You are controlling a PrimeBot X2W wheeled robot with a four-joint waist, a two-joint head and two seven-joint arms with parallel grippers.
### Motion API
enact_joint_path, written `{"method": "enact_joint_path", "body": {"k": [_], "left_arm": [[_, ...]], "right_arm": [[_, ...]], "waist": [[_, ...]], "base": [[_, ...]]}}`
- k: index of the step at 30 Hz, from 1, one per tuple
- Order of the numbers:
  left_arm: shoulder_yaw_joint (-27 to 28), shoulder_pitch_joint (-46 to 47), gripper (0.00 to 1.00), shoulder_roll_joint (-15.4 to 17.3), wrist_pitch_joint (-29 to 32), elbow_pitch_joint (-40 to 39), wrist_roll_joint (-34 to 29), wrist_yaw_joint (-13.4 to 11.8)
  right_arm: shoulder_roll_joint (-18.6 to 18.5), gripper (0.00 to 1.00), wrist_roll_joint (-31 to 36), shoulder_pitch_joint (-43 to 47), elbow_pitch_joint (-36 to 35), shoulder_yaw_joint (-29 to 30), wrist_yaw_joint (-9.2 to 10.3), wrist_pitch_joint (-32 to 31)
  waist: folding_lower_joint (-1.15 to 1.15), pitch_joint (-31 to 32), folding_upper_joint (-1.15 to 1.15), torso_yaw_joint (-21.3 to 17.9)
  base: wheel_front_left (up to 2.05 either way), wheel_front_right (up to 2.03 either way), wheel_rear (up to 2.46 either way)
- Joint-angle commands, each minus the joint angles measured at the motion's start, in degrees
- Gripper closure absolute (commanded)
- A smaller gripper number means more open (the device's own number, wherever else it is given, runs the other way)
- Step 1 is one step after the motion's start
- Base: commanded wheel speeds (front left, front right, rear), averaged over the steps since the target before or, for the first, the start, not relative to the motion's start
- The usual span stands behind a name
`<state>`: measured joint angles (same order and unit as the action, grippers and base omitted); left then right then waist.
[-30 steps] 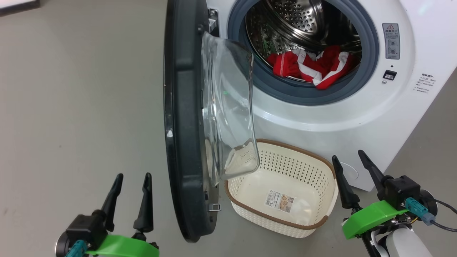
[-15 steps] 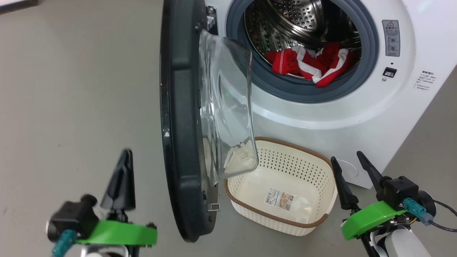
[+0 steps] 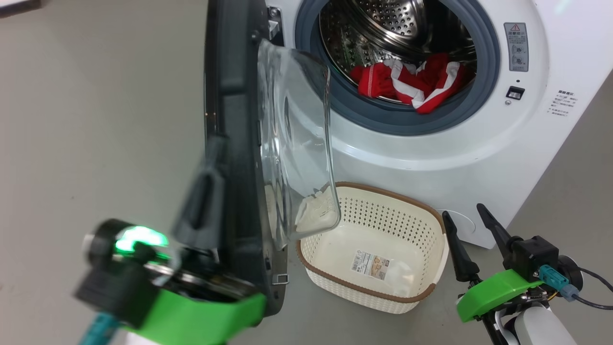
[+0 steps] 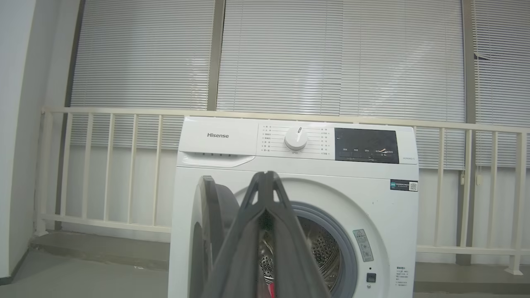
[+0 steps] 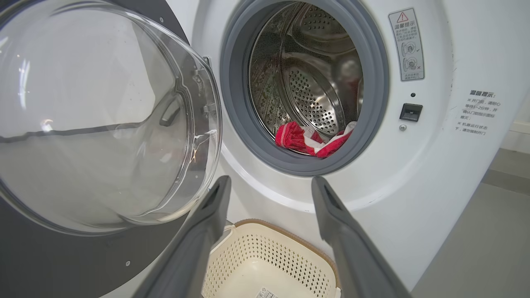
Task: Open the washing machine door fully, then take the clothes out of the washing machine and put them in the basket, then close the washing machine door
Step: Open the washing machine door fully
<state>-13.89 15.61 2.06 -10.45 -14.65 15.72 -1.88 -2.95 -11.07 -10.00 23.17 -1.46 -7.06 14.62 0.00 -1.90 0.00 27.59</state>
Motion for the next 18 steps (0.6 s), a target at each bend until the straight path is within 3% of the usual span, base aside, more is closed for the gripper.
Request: {"method": "enact_joint_path", "body": {"k": [1, 9, 18], "left_arm": [[-0.1, 1.7, 1.00, 0.8, 1.0, -1.8, 0.4, 0.5], [-9.4, -1.6, 1.00, 0.8, 5.9, 0.1, 3.0, -2.2], [-10.6, -5.1, 1.00, 1.1, 9.5, 6.6, 5.4, -4.7]], "right_arm": [[0.1, 0.00, -0.5, -2.2, -1.1, -1.6, -0.43, 0.4], [0.1, 0.00, -0.8, -2.5, -0.9, -1.9, -0.43, 0.4], [0.1, 0.00, -0.5, -2.5, -1.0, -1.5, -0.43, 0.4]], "waist": [[0.00, -0.1, 0.00, -0.2], [0.00, -0.6, 0.00, -0.8], [0.00, -1.7, 0.00, -0.7]], "base": [[0.00, 0.00, 0.00], [0.00, 0.00, 0.00], [0.00, 0.00, 0.00]]}}
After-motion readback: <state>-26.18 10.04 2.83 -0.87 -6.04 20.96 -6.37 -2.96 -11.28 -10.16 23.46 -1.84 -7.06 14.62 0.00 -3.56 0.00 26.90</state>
